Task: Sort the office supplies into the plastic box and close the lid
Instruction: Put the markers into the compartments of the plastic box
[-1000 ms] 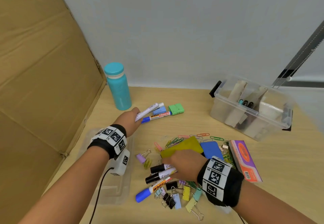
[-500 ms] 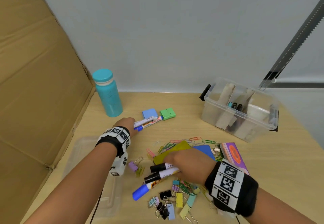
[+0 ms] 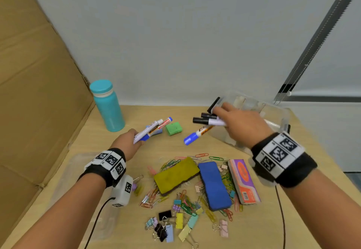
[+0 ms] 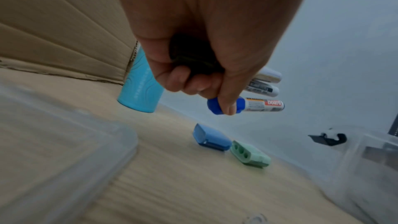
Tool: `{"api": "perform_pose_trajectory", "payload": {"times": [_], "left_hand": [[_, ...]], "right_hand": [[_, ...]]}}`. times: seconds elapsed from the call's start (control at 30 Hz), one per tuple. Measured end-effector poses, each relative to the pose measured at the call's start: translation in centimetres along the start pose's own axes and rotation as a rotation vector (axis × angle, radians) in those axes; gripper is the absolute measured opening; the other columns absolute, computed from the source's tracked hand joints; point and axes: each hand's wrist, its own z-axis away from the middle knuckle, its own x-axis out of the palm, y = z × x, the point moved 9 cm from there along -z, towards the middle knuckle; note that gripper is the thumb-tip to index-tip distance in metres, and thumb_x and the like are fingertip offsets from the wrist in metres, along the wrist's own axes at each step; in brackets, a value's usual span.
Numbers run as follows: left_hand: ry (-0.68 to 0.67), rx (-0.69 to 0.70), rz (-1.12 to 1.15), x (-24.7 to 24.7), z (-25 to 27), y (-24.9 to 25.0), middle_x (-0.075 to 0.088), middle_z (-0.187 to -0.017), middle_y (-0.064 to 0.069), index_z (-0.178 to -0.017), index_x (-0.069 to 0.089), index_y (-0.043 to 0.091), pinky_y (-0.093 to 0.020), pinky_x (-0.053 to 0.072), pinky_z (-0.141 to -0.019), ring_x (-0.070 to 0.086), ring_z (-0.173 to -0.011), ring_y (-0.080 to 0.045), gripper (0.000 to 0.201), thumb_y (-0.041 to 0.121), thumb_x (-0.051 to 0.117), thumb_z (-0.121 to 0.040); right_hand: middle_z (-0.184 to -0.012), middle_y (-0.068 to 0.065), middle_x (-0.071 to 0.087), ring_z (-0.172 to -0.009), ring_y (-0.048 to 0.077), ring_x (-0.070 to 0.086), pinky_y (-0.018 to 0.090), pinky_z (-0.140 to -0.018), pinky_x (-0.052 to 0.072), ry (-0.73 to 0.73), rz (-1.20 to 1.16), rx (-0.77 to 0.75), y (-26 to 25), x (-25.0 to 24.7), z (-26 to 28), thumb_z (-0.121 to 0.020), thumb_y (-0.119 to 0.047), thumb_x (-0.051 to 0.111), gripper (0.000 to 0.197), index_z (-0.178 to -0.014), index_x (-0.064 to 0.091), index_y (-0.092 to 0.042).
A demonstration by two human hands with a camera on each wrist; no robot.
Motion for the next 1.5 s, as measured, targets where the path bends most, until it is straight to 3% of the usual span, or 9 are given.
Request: {"api": "perform_pose_trajectory", "payload": {"times": [0.07,0.23,0.4,0.57,0.7,0.77,1.0,1.2,1.5], "left_hand": [[0.014,0.003,0.029,0.0,0.3,1.0,0.056,-0.081,-0.006,-0.105,0.05,0.01,-0.029,0.037,-0.062,0.053,-0.072,-0.023,0.023,0.027,0.057,-0.092],[0.004,0.006,0.065,1.1,0.6,3.6,0.057,-0.084,-0.006,-0.108,0.051,0.01,-0.029,0.037,-0.063,0.053,-0.073,-0.023,0.025,0.028,0.057,-0.092],[0.003,0.011,0.099,2.0,0.8,6.0,0.061,-0.089,-0.011,-0.106,0.052,0.01,-0.029,0.039,-0.065,0.055,-0.077,-0.026,0.025,0.029,0.057,-0.092],[-0.012,0.015,0.079,2.9,0.8,7.6,0.062,-0.09,-0.01,-0.108,0.051,0.013,-0.029,0.039,-0.062,0.055,-0.073,-0.023,0.025,0.032,0.056,-0.092],[-0.027,0.023,0.075,3.6,0.9,8.7,0.062,-0.09,-0.009,-0.108,0.051,0.014,-0.028,0.039,-0.061,0.055,-0.072,-0.022,0.025,0.033,0.056,-0.092],[-0.027,0.032,0.072,3.7,1.0,9.3,0.06,-0.087,-0.006,-0.106,0.051,0.015,-0.026,0.038,-0.056,0.053,-0.069,-0.019,0.024,0.033,0.056,-0.092],[-0.035,0.096,0.048,4.2,1.5,11.0,0.054,-0.079,0.004,-0.104,0.048,0.021,-0.02,0.034,-0.051,0.048,-0.063,-0.009,0.018,0.035,0.053,-0.093],[-0.064,0.135,0.047,4.9,1.7,12.9,0.056,-0.085,0.002,-0.112,0.049,0.02,-0.018,0.034,-0.052,0.047,-0.064,-0.006,0.024,0.035,0.051,-0.094],[-0.078,0.14,0.056,5.2,1.7,12.5,0.059,-0.087,0.001,-0.113,0.05,0.019,-0.017,0.034,-0.052,0.051,-0.067,-0.01,0.025,0.035,0.052,-0.094]], "right_hand": [[-0.1,0.0,0.048,-0.052,0.019,0.043,0.024,-0.042,0.021,0.039,0.056,0.055,2.9,-1.4,-0.9,-0.093,-0.012,0.047,0.026,-0.114,0.044,-0.026],[-0.095,0.004,0.048,-0.057,0.025,0.047,0.029,-0.049,0.032,0.017,0.12,0.206,10.8,-3.1,-2.3,-0.09,-0.008,0.047,0.028,-0.114,0.045,-0.024],[-0.091,0.001,0.046,-0.068,0.022,0.049,0.034,-0.062,0.039,-0.191,0.235,0.296,14.7,-1.7,-2.0,-0.093,-0.013,0.043,0.028,-0.117,0.048,-0.025],[-0.102,-0.002,0.055,-0.083,0.02,0.055,0.033,-0.066,0.041,-0.356,0.233,0.19,15.7,1.8,-3.9,-0.093,-0.016,0.045,0.027,-0.117,0.049,-0.027],[-0.11,-0.003,0.055,-0.092,0.019,0.058,0.037,-0.081,0.05,-0.4,0.139,0.129,16.6,4.6,-5.6,-0.092,-0.019,0.05,0.021,-0.111,0.054,-0.027],[-0.113,-0.001,0.055,-0.094,0.02,0.059,0.035,-0.077,0.049,-0.376,0.075,0.129,17.1,5.1,-6.1,-0.092,-0.018,0.052,0.022,-0.111,0.055,-0.027],[-0.081,0.001,0.057,-0.072,0.02,0.055,0.032,-0.063,0.042,-0.205,-0.239,0.121,16.8,4.9,-5.7,-0.096,-0.035,0.045,0.019,-0.11,0.047,-0.022],[-0.115,-0.004,0.052,-0.094,0.015,0.032,0.034,-0.085,0.036,-0.068,-0.157,-0.021,15.3,3.9,-5.3,-0.095,-0.044,0.047,0.03,-0.119,0.057,-0.031],[-0.106,0.005,0.061,-0.097,0.025,0.058,0.035,-0.085,0.048,-0.272,-0.318,-0.018,13.9,6.6,-4.7,-0.09,-0.013,0.058,0.018,-0.104,0.068,-0.014]]}}
